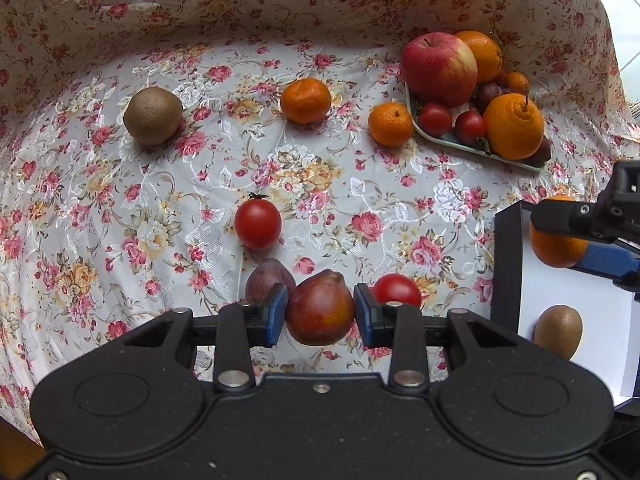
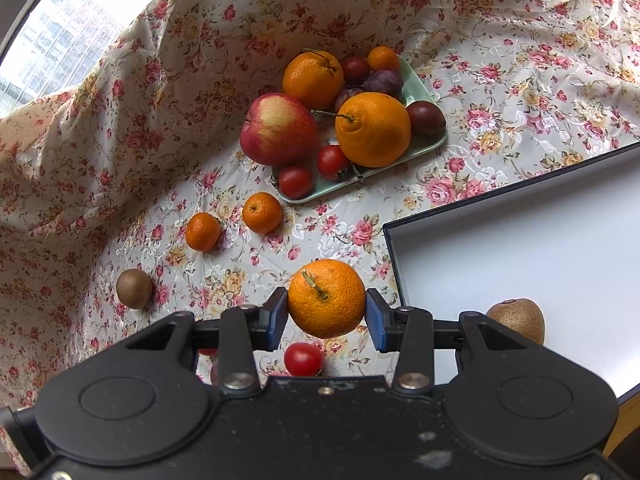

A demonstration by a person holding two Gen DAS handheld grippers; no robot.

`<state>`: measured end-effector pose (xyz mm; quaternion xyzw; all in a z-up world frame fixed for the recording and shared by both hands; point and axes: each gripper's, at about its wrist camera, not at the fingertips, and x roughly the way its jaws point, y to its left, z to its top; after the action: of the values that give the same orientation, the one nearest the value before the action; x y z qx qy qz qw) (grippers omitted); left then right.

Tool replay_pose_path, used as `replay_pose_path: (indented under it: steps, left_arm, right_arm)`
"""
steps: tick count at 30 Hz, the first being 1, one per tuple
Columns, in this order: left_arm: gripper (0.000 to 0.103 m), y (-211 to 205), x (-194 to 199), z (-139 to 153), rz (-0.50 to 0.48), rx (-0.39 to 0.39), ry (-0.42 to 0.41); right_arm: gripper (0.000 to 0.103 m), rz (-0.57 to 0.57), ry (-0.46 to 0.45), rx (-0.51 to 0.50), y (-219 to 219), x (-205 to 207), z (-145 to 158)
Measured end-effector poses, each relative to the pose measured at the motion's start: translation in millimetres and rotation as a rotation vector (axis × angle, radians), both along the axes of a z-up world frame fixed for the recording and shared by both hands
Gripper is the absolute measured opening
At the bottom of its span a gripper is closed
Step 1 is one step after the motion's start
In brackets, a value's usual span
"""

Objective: Organize fruits
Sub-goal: 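Carry both fruits to the box, opening the left tool to drop the plum while the right holds the mandarin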

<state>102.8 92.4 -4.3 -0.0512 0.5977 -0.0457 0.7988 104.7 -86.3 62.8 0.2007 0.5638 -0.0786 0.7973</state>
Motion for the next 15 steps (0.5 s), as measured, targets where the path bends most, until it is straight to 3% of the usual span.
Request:
replay_pose_path:
  steps: [15]
  left_arm:
    - [0.044, -74, -14, 22, -0.1, -0.07, -0.035]
  right_arm:
    - [0.043, -0.149, 0.02, -0.05, -90, -32, 1]
